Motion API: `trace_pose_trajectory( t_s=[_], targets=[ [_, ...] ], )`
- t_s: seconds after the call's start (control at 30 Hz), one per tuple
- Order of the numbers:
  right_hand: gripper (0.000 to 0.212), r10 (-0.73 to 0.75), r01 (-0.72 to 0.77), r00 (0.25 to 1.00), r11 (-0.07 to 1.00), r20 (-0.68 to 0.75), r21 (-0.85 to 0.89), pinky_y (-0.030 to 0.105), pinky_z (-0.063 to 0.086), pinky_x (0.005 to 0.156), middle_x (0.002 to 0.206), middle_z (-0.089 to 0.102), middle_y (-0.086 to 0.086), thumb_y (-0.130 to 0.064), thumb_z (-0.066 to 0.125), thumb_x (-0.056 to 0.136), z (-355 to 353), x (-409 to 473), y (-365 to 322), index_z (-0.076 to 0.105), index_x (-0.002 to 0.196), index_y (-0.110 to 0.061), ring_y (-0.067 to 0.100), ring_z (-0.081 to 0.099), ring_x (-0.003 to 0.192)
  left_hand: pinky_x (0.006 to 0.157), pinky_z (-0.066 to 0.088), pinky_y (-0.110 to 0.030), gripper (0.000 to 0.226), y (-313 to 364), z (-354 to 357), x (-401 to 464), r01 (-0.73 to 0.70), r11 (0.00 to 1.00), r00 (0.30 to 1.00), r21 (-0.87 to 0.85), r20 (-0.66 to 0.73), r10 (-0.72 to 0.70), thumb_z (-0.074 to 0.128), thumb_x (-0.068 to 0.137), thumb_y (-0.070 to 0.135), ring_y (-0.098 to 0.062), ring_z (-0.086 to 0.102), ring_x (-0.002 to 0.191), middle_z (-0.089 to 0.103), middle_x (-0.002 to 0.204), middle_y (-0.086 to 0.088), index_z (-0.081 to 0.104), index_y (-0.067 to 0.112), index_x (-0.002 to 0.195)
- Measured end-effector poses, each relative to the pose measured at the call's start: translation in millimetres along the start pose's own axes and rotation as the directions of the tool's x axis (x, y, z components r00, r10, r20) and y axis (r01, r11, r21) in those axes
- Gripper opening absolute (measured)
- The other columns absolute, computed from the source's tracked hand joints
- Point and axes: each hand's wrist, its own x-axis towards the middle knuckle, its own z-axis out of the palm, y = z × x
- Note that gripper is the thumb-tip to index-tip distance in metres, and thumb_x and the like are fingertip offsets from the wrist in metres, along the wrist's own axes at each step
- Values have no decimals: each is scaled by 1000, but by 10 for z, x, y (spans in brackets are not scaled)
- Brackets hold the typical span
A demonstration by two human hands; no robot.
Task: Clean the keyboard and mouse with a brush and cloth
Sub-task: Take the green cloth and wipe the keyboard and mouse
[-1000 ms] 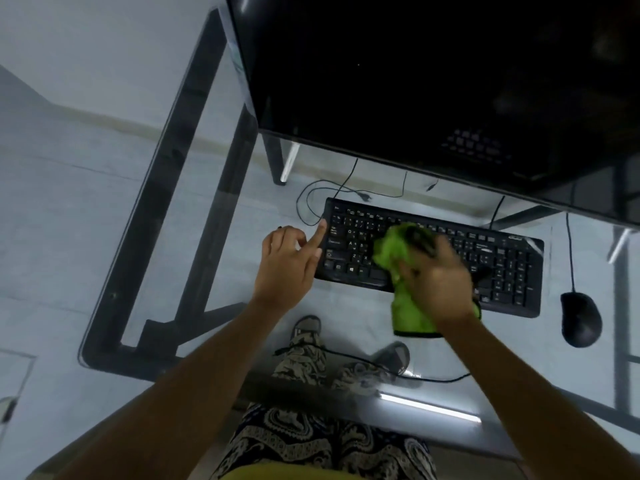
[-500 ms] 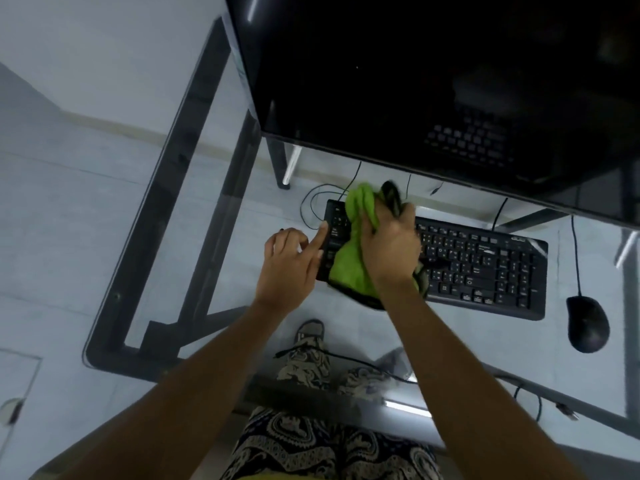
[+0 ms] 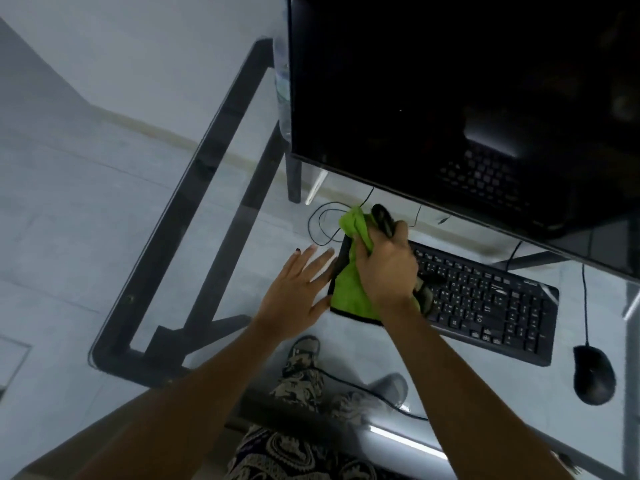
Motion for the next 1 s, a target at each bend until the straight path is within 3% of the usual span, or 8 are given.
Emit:
trace_pose_trajectory(
  t_s=[0.17,0.33,0.47,0.53,0.63,0.77,0.9,1.0],
  targets=[
    [38,-235,239,966,971,108,-28,41,59,52,104,55,18,-28,70,83,-7,-345,37,65,120,-20,31,63,56,118,17,-43,58,-9,-5,10,9,1000,1000,9,22,-10,26,99,55,-27,24,144,43,149,-3,50,18,137],
    [32,-37,39,998,998,49,-54,43,57,67,112,51,16,-36,61,91,-63,223,-81,67,115,-15,34,64,71,118,17,-42,56,-24,-3,5,16,999,999,51,36,-18,32,98,49,-26,21,145,33,155,-1,42,18,144],
    [30,-130,128,984,991,118,30,43,59,68,115,52,13,-38,61,90,-16,-168,-42,69,113,-21,32,64,71,118,17,-45,58,-25,-30,8,-10,999,997,35,80,7,33,97,49,-27,20,145,36,153,-6,43,15,142],
    [32,-75,66,987,995,142,72,42,58,73,121,51,13,-41,61,89,-51,-197,44,69,114,-23,32,65,78,119,13,-50,64,-140,-82,-48,-3,997,994,77,109,-5,24,100,54,-25,14,148,25,158,-6,32,14,148],
    [35,35,-39,998,996,44,74,43,58,70,119,51,16,-38,63,88,-51,9,60,68,116,-18,36,64,76,118,11,-55,62,-439,-178,-198,58,978,993,201,94,-79,20,101,49,-25,7,149,13,161,-7,19,14,152],
    [33,-60,61,998,998,-30,22,38,57,51,101,54,19,-33,66,85,141,-185,0,69,112,-14,35,61,73,119,9,-52,60,-500,-202,-247,51,969,990,242,114,-81,22,102,47,-27,7,149,12,162,-7,19,15,153],
    [35,-187,188,982,982,-41,24,29,51,48,94,56,14,-36,57,84,150,-510,12,71,112,-19,29,60,73,119,11,-52,59,-477,-207,-240,68,969,989,238,111,-96,24,102,46,-25,8,149,12,162,-6,18,17,153],
    [35,-192,193,981,981,-40,34,31,53,49,92,57,13,-37,56,83,172,-449,46,72,108,-19,27,60,70,119,11,-52,59,-494,-211,-244,73,971,987,227,120,-103,24,102,46,-25,8,149,13,161,-6,18,17,153]
  ],
)
